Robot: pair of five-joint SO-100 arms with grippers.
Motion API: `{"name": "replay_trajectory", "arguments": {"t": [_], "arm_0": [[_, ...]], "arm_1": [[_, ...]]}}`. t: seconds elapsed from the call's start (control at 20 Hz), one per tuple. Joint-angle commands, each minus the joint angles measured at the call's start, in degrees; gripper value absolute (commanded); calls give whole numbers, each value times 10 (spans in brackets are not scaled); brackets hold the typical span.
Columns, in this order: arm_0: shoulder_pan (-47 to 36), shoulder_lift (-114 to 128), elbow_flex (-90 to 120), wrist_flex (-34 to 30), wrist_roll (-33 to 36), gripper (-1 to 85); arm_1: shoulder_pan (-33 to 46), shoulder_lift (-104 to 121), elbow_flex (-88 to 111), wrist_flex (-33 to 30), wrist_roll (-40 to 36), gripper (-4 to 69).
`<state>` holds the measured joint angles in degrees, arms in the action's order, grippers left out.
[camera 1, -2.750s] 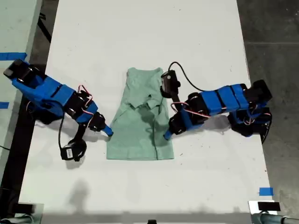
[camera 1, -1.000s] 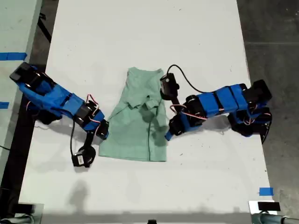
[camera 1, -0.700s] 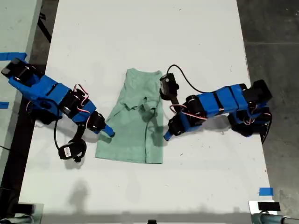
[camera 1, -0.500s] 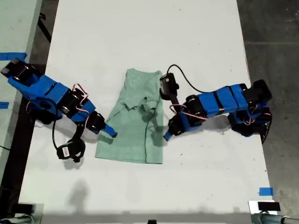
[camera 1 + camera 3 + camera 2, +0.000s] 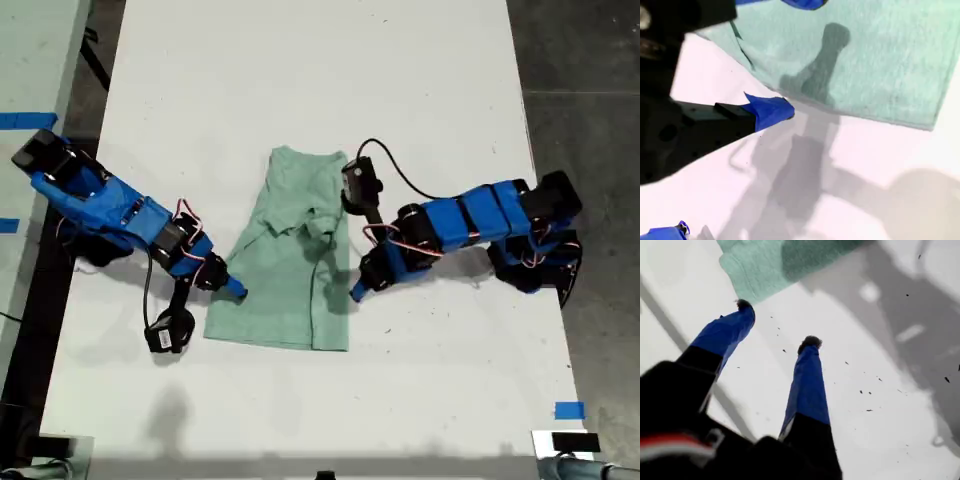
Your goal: Fold tshirt
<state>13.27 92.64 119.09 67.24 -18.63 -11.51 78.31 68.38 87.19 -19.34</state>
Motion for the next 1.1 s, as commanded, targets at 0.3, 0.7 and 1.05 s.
{"name": "replay_trajectory", "arguments": {"t": [0.3, 0.7, 1.05], "arm_0": [[-33, 7, 82, -101, 18, 228], [-10, 21, 96, -156, -18, 0], [-33, 49, 0, 23, -44, 0]], "arm_1": [[-6, 52, 5, -16, 5, 221], [-4, 48, 13, -23, 7, 221], [-3, 47, 15, -25, 8, 221]]}}
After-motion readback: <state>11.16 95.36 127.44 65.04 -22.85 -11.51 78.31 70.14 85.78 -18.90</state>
